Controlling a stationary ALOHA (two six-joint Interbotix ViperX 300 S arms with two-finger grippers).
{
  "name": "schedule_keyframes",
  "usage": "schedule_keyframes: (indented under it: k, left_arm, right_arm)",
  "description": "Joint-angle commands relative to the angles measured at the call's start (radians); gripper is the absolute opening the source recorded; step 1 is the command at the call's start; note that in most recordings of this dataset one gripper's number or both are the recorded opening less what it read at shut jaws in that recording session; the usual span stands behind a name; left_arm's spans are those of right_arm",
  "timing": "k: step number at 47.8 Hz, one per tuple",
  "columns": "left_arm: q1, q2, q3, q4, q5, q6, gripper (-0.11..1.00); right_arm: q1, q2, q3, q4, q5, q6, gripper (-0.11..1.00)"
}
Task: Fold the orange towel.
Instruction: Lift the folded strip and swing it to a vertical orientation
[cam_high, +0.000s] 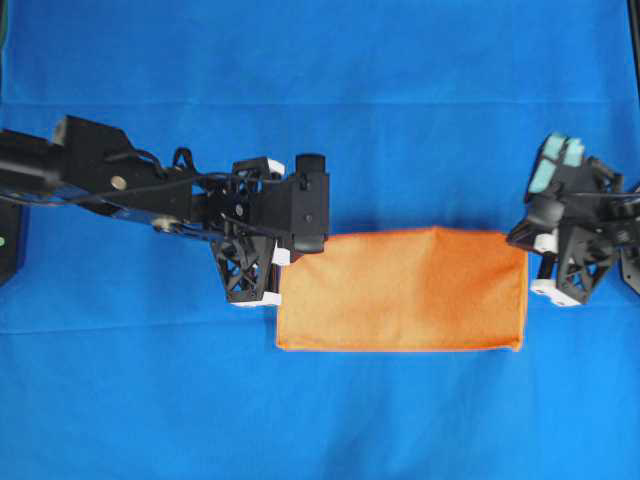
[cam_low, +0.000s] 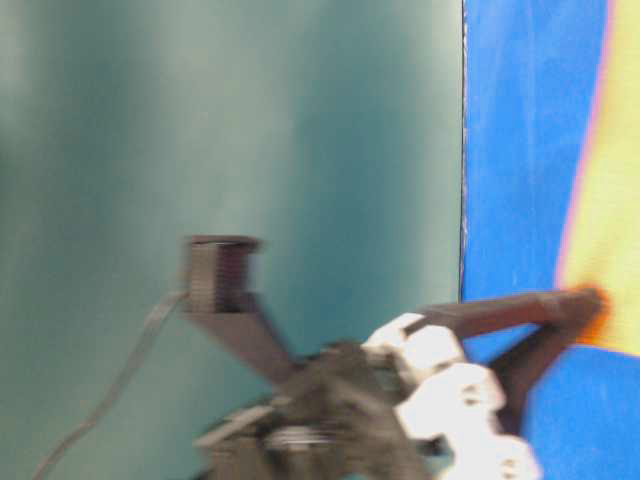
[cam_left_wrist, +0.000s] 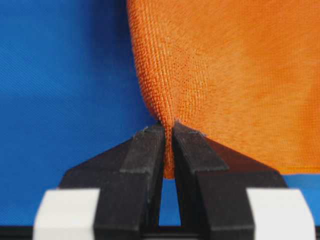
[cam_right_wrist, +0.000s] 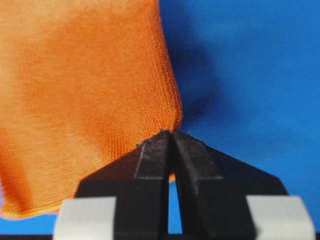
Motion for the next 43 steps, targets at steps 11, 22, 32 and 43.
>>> schedule_keyframes:
  k: [11, 22, 32, 43]
  left_arm:
    - [-0.011, -0.132, -0.052, 0.002, 0.052, 0.000, 0.03]
    - [-0.015, -0.167, -0.041, 0.003, 0.048, 0.002, 0.03]
    - [-0.021, -0.183, -0.005, 0.005, -0.023, 0.000, 0.03]
    - [-0.069, -0.167, 0.044, 0.005, -0.256, 0.009, 0.03]
  right_arm:
    - [0.055, -0.167, -0.084, -0.003, 0.141, -0.014, 0.01]
    - [0.064, -0.199, -0.087, -0.020, 0.150, -0.023, 0.01]
    - [0.005, -0.161, -0.087, -0.127, 0.149, 0.002, 0.01]
    - [-0.215, -0.048, -0.106, -0.227, 0.117, 0.006, 0.01]
